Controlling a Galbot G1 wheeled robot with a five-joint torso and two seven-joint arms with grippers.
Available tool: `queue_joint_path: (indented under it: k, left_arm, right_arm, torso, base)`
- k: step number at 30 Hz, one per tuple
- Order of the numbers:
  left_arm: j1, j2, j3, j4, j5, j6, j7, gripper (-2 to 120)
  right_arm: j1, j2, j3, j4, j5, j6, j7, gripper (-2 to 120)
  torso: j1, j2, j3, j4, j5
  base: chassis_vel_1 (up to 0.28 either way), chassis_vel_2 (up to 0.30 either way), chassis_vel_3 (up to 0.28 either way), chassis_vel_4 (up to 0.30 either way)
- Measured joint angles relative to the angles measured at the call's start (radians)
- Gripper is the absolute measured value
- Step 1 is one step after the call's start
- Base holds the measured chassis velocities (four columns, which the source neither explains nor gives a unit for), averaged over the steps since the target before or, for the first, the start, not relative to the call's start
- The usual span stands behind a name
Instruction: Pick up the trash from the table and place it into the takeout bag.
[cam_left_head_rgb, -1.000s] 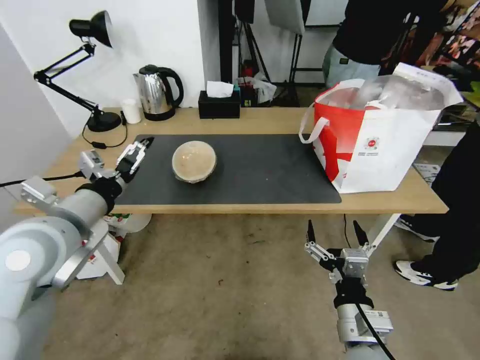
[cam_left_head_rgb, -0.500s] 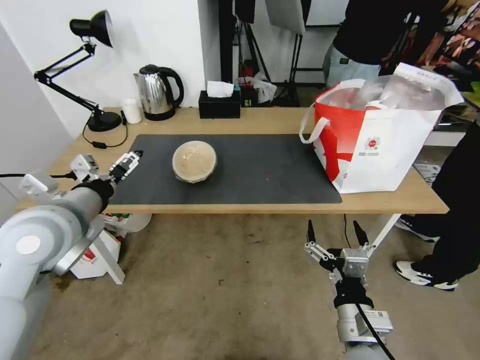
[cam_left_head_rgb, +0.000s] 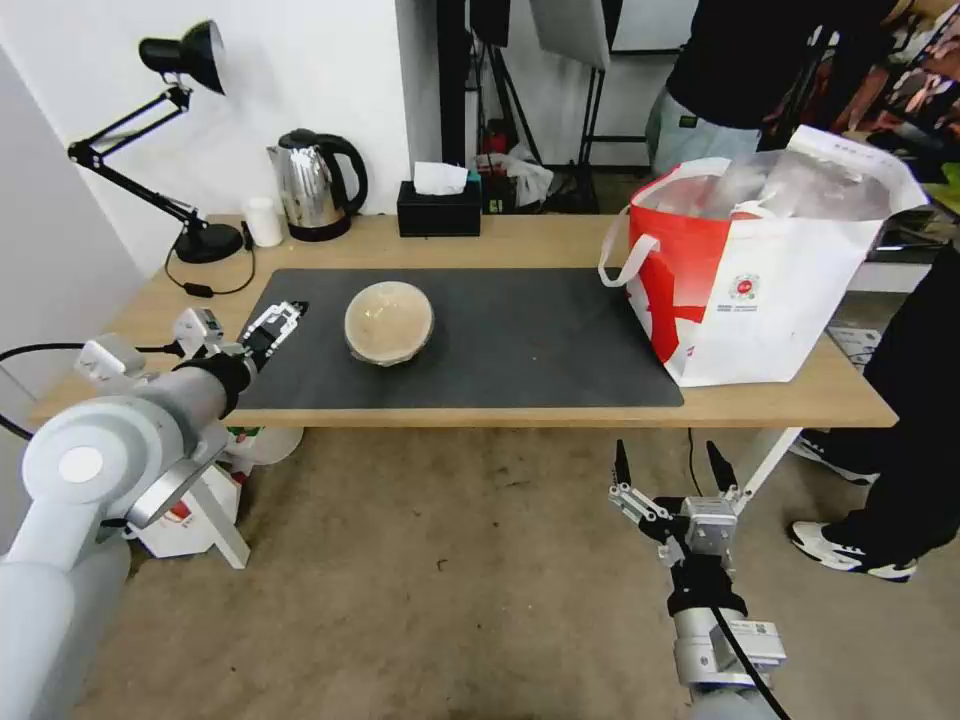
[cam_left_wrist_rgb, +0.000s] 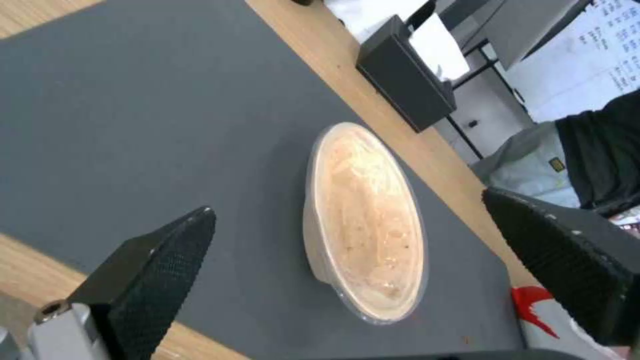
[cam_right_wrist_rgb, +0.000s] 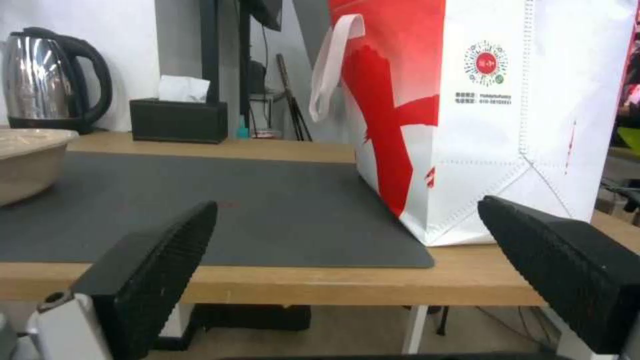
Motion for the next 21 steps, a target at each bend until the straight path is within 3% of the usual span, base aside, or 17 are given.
queue_joint_path:
  k: [21]
  left_arm:
    - [-0.072,-0.036,0.068,0.100,-0.003,0.012,0.008,100]
  right_arm:
    - [0.000,0.000,0.000,0.000,0.000,0.000,0.000,100]
  torso:
    - [0.000,0.000,0.000,0.0000,0.0000]
  base:
    - [0.000,0.000,0.000,0.000]
